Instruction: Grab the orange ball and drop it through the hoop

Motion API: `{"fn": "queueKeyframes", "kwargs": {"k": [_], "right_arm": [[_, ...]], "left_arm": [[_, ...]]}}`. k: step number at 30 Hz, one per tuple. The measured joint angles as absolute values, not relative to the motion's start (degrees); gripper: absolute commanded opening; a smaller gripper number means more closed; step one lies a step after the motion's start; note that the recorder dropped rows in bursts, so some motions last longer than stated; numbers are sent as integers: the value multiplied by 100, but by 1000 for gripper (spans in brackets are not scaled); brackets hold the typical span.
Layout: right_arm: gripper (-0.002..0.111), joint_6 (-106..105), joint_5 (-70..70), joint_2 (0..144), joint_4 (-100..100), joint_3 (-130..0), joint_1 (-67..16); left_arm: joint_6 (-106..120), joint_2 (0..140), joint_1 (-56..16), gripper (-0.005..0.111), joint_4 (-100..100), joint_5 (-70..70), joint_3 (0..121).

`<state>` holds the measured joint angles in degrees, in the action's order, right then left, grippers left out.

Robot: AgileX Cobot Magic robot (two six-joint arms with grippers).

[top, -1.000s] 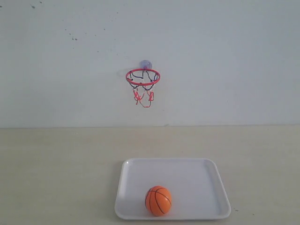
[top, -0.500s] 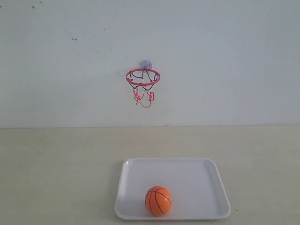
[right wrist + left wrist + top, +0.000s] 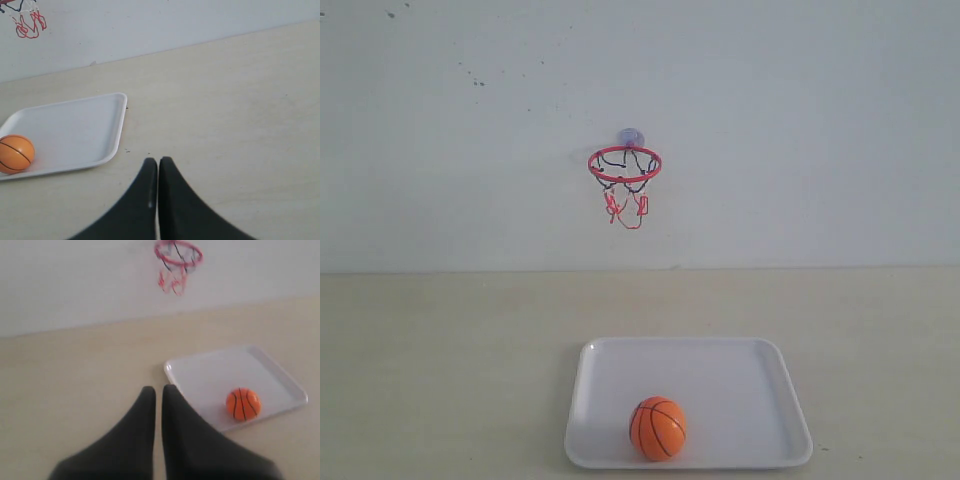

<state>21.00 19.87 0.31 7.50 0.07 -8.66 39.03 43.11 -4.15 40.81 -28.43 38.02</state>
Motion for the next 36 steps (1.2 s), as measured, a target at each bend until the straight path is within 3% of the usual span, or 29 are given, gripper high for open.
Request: {"fn": "queueKeyframes", "kwargs": {"k": [4,11,19,28,33,36], "right_arm": [[0,2100,1987,31,750,7,-866],[0,2100,1987,31,750,7,-866],[0,2100,1987,31,750,7,-866],[0,2100,1987,31,750,7,-866],[0,2100,1987,31,750,7,-866],[0,2100,1987,31,750,7,-866]], "left_arm": [[4983,5898,-424,4,4261,-3596,4653],[7810,7459,-428,4,5296,-3998,5172],[11148,8790,-442,7,8387,-4504,5219],[11819,9774,-1051,50,9219,-4550,5604],[11545,10108,-1553,66,9128,-4118,5951],[11395,10252,-1849,70,9070,-3618,6074]]}}
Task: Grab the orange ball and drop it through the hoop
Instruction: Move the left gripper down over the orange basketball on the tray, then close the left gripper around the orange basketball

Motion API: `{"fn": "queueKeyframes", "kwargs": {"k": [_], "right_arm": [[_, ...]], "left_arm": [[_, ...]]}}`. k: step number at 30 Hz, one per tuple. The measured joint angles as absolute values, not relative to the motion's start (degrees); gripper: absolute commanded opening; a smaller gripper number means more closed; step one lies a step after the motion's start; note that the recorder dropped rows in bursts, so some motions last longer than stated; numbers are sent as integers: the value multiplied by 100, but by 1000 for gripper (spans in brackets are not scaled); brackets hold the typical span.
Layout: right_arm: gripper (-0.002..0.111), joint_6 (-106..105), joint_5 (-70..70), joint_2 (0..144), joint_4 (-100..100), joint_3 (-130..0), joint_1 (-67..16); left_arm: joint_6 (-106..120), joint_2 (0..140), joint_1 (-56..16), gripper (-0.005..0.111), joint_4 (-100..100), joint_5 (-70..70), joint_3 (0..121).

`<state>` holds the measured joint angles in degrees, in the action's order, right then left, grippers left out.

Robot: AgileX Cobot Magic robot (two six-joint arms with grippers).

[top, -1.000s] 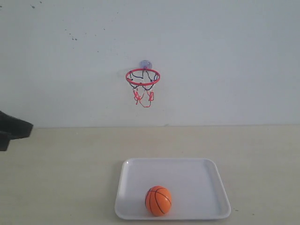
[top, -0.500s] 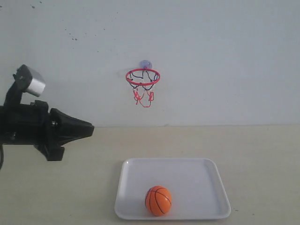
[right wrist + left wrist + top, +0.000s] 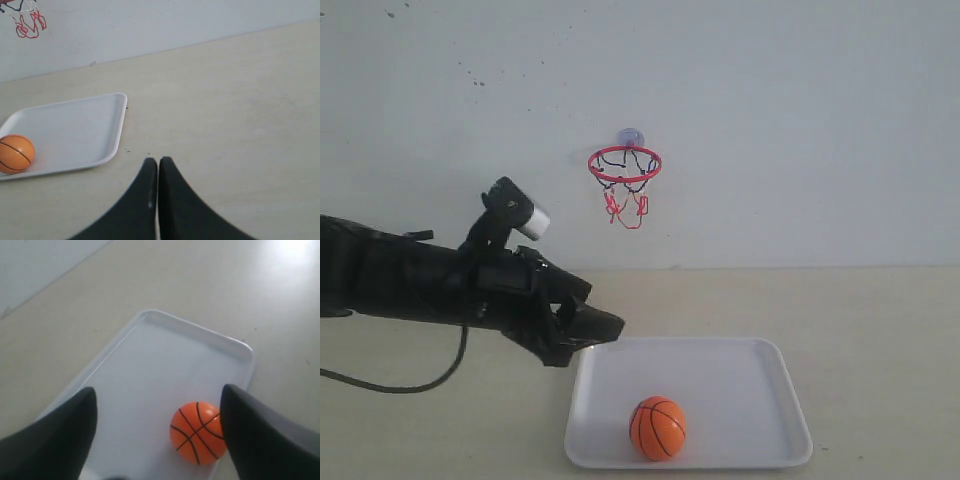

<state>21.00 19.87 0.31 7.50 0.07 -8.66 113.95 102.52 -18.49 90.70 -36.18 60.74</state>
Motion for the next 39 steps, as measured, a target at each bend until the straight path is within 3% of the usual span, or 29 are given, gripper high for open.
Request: {"fn": "queueKeyframes", "kwargs": {"k": [9,23,39], "right_arm": [[0,2100,1987,31,750,7,-866],[0,2100,1987,31,750,7,-866],[0,2100,1987,31,750,7,-866]], "left_arm": [[10193,10932,-2593,72,8213,-2890,6603],[9800,11436,-2837,98,7806,-2581,6795],[10176,11797,-2840,98,7412,-2711,6843]]}}
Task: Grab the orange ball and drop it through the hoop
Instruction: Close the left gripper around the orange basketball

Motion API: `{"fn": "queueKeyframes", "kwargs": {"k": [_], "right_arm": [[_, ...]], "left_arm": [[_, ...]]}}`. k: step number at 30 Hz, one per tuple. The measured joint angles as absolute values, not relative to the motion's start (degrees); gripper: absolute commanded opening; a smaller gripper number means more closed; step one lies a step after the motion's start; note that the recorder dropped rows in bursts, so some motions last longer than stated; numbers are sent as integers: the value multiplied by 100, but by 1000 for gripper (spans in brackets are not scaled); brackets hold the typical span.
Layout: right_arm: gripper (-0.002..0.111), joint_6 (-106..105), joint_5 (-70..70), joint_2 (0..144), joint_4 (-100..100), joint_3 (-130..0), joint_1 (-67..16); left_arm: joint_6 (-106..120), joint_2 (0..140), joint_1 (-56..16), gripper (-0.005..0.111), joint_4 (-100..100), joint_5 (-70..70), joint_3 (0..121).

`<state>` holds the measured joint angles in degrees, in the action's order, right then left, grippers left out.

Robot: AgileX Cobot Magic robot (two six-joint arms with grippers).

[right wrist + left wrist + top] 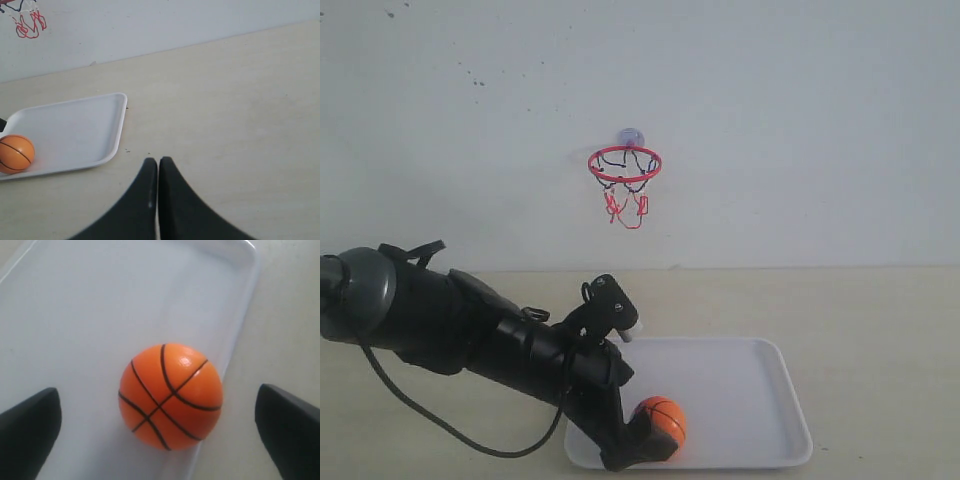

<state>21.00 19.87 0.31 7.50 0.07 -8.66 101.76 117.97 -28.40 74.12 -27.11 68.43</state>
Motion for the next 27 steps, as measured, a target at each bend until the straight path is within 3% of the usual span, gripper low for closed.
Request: {"fn": "queueKeyframes", "kwargs": {"k": [18,21,27], "right_arm": [[0,2100,1987,31,750,7,-866],[0,2100,1987,31,750,7,-866],[0,2100,1987,31,750,7,-866]], "left_arm": [[10349,12279,-2840,97,7692,-3004,7186],[10390,12291,-2840,89,7700,-3034,7186],[10412,12291,-2840,60,7700,-3069,7189]]}}
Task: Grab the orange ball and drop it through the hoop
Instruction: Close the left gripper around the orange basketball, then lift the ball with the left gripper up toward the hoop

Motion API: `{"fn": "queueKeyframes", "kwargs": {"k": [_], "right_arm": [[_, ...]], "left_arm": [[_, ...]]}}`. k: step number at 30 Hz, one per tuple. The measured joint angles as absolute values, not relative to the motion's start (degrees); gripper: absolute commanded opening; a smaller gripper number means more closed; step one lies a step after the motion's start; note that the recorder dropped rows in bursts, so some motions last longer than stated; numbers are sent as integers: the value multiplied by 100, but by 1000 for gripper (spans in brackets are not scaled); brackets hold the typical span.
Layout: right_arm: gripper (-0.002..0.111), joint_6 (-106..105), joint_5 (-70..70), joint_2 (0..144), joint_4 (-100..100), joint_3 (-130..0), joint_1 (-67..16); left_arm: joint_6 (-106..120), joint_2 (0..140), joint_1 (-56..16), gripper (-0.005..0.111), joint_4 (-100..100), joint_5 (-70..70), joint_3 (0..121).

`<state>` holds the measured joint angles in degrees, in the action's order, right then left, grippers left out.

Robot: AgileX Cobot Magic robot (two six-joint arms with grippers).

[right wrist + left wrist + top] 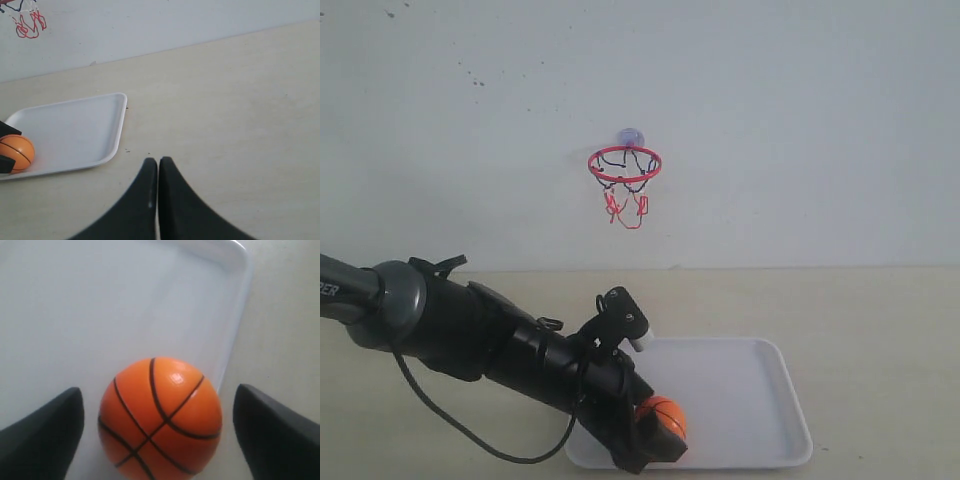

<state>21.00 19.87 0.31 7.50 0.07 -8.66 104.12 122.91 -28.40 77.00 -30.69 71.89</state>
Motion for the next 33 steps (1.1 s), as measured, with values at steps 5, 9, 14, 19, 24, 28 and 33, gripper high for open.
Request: {"fn": "queueKeyframes", "kwargs": {"k": [5,9,14,19,24,28,33], "right_arm": [[0,2100,1987,31,750,7,-866],[0,2100,1987,31,750,7,-866],[0,2100,1987,31,750,7,-866],[0,2100,1987,31,750,7,-866],[0,2100,1987,31,750,7,-866],[0,2100,1987,31,750,7,-866],[0,2100,1987,31,750,7,-866]], "left_arm": [[10412,12291,-2840,39,7700,-3083,7189],[10424,12291,-2840,23,7700,-3083,7189],[10424,12291,-2840,4,7700,-3083,7189],[10303,12245,-2840,4,7689,-3083,7189],[10179,11916,-2840,4,7594,-3088,7189],[10083,11532,-2825,4,7570,-3088,7175],[10051,11110,-2475,4,7570,-3269,6947]]}}
